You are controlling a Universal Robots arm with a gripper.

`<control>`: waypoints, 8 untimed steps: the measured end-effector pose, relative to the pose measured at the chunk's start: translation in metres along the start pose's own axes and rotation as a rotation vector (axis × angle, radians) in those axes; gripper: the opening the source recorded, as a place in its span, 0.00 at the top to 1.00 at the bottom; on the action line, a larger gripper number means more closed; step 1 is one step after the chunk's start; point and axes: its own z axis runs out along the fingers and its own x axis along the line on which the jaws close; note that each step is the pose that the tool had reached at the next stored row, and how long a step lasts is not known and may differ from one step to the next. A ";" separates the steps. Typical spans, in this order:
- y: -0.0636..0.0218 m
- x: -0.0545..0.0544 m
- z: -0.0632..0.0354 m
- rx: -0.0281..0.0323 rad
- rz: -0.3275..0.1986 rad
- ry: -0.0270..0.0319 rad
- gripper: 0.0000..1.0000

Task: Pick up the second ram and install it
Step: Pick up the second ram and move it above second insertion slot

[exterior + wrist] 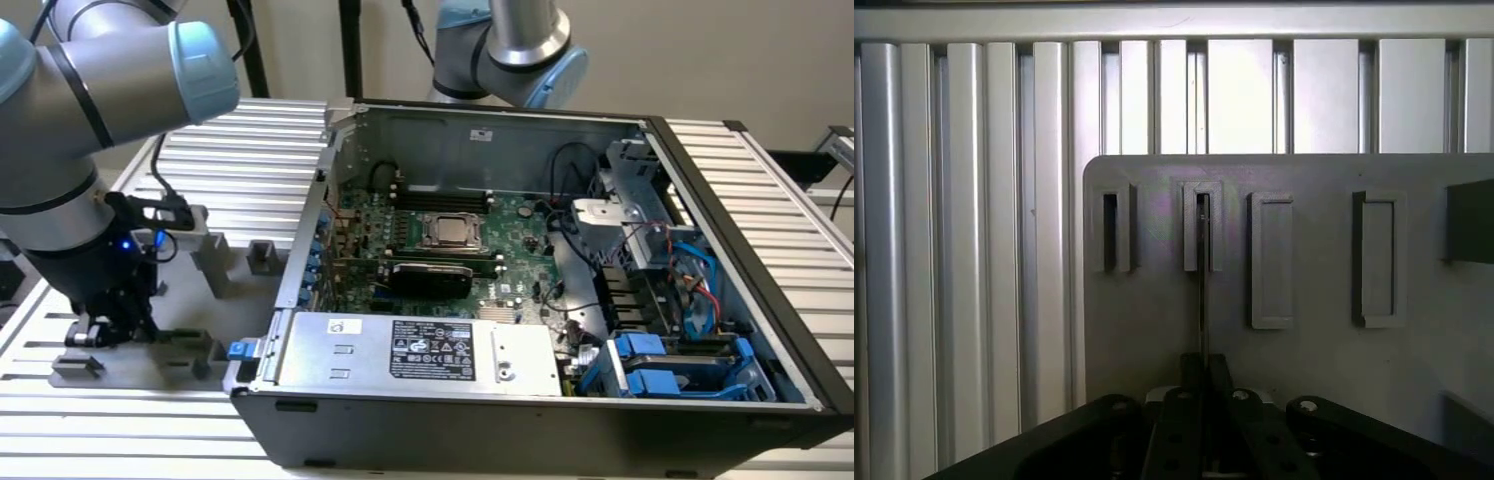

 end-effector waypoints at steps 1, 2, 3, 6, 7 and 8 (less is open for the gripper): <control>0.0000 0.000 -0.0013 0.0002 0.000 -0.0002 0.87; 0.0001 0.000 -0.0029 0.0002 0.000 -0.0003 0.87; 0.0002 0.000 -0.0053 0.0001 0.000 -0.0002 0.87; 0.0005 0.000 -0.0127 0.0002 0.000 -0.0002 0.87; 0.0006 0.000 -0.0159 0.0002 0.000 -0.0002 0.87; 0.0007 0.000 -0.0194 0.0002 0.000 -0.0002 0.87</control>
